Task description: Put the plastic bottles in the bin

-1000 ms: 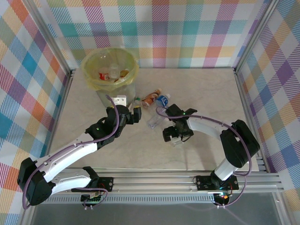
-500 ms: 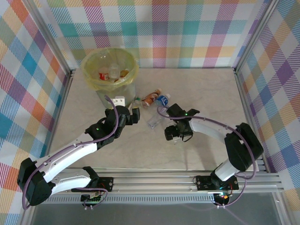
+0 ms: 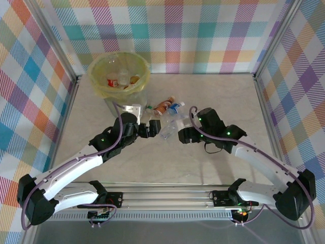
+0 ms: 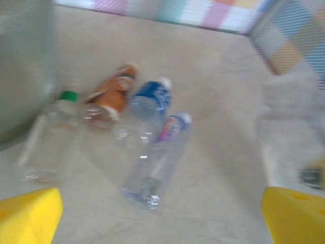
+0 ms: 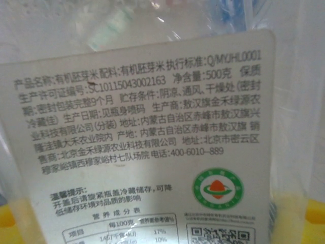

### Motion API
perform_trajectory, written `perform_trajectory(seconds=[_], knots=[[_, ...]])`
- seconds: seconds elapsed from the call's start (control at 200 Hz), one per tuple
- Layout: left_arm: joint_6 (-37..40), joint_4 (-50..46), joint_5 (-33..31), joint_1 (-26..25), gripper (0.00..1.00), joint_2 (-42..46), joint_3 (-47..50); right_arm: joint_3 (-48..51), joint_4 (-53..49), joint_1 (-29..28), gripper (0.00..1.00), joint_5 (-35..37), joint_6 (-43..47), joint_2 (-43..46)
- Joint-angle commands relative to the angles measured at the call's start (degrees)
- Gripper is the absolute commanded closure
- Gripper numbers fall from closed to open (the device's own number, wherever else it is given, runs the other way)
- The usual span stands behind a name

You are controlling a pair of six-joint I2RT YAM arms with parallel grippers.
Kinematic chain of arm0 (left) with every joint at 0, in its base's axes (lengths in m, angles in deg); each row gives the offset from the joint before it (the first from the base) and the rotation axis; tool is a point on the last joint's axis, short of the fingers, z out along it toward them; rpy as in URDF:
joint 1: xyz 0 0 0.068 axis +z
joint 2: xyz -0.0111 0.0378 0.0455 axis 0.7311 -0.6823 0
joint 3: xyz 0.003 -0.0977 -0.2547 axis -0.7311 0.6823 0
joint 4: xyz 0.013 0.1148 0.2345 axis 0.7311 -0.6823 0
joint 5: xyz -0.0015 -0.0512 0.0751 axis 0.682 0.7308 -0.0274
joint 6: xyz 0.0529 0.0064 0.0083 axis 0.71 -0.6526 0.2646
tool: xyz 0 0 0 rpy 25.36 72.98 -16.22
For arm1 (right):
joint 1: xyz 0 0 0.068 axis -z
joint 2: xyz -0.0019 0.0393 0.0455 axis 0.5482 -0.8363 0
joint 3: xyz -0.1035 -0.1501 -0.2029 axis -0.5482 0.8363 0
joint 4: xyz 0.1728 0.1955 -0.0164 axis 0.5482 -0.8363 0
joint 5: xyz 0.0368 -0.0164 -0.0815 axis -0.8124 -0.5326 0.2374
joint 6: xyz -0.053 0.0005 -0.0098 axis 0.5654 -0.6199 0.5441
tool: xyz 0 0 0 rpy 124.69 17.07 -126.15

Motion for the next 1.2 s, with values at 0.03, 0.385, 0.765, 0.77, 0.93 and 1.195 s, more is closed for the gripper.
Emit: perform_trajectory(seconds=[0.03,0.385,0.765,0.77,0.93,1.195], knots=[[-2.43,7.88,14.80,0.43,0.00,0.50,-2.99,0.94,10.11,-0.51,0.33,-7.17,0.88,1.45],[-6.66,13.14,19.57,0.48,0.00,-3.28,-6.18,-0.25,15.36,-1.70,0.33,-11.34,0.32,-0.35],[-9.43,14.00,19.39,0.53,0.03,-6.19,-6.73,-0.47,18.76,-3.33,0.33,-12.31,-0.03,0.07],[-9.44,14.03,19.44,0.53,0.03,-6.26,-6.72,-0.52,18.85,-3.33,0.33,-12.31,-0.01,0.06],[-10.84,15.87,21.48,0.69,0.11,-7.57,-6.73,-1.13,19.49,-3.95,0.32,-12.31,0.28,-0.25],[-11.38,16.44,21.67,0.88,0.39,-7.26,-6.66,-1.69,18.79,-4.22,0.29,-10.87,0.92,-1.36]])
